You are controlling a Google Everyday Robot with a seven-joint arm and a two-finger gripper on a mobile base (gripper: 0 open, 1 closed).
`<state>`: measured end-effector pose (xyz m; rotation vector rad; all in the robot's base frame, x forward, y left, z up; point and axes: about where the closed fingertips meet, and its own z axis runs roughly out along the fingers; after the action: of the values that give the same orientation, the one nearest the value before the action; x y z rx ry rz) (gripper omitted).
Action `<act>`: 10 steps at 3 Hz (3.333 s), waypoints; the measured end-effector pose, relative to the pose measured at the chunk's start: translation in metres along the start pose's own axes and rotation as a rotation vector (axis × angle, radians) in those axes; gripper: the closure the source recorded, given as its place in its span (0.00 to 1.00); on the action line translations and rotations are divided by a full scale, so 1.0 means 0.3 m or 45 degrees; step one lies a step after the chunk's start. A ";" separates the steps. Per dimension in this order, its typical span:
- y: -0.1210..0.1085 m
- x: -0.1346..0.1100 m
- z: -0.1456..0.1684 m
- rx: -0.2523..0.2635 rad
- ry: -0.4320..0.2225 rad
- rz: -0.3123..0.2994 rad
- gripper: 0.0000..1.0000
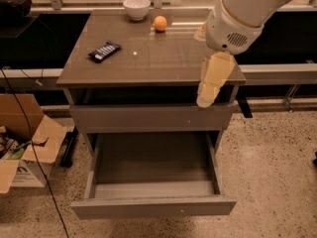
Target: Place rxbar blueberry into middle drawer
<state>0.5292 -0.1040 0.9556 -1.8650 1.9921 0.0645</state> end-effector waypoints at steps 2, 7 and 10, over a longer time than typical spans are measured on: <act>-0.095 -0.028 0.106 -0.026 0.039 -0.044 0.00; -0.412 -0.390 0.452 -0.091 -0.334 -0.230 0.00; -0.558 -0.505 0.648 -0.180 -0.420 -0.227 0.00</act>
Offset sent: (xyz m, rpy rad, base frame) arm 0.0301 0.0108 -0.0158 -0.0329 0.0107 0.0238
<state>0.7449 0.0814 0.8668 -1.9627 1.6309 0.4425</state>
